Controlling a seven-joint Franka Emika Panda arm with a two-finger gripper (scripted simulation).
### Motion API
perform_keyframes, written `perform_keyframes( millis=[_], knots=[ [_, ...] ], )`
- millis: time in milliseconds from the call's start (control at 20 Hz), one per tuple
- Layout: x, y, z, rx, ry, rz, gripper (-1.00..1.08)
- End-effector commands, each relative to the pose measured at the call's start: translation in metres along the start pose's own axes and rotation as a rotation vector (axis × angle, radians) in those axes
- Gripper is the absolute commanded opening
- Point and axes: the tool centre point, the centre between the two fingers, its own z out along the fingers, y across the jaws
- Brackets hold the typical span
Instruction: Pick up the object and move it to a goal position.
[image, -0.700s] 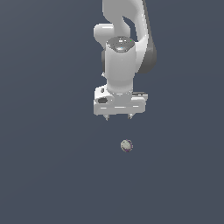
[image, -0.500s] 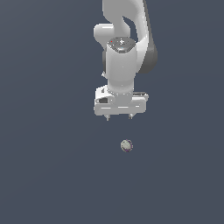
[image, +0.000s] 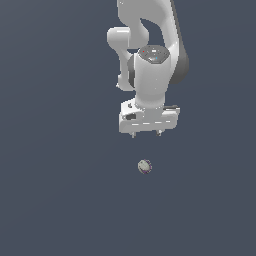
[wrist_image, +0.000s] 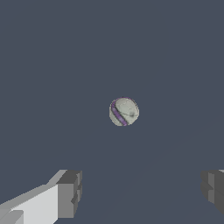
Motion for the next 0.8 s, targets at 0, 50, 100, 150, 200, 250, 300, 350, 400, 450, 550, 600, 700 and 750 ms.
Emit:
perform_keyframes(
  millis=[0,50,100,150,200,250,300,350,400,450,550,600,700,750],
  knots=[
    [0.001,0.002,0.001,-0.001,0.0,-0.002,1.0],
    [0.001,0.002,0.002,-0.002,-0.001,-0.006,1.0],
    [0.002,0.002,0.003,-0.002,-0.002,-0.013,1.0],
    [0.003,0.002,0.005,-0.003,-0.003,-0.021,1.0],
    [0.005,0.001,0.007,-0.004,-0.005,-0.031,1.0],
    [0.006,0.001,0.009,-0.005,-0.007,-0.042,1.0],
    [0.008,0.001,0.012,-0.006,-0.009,-0.054,1.0],
    [0.01,0.001,0.015,-0.007,-0.011,-0.068,1.0],
    [0.012,0.001,0.019,-0.008,-0.014,-0.083,1.0],
    [0.014,0.001,0.023,-0.009,-0.016,-0.1,1.0],
    [0.019,0.001,0.032,-0.012,-0.023,-0.138,1.0],
    [0.022,0.001,0.037,-0.014,-0.027,-0.16,1.0],
    [0.028,0.001,0.049,-0.016,-0.035,-0.207,1.0],
    [0.031,0.001,0.055,-0.017,-0.039,-0.233,1.0]
  ],
)
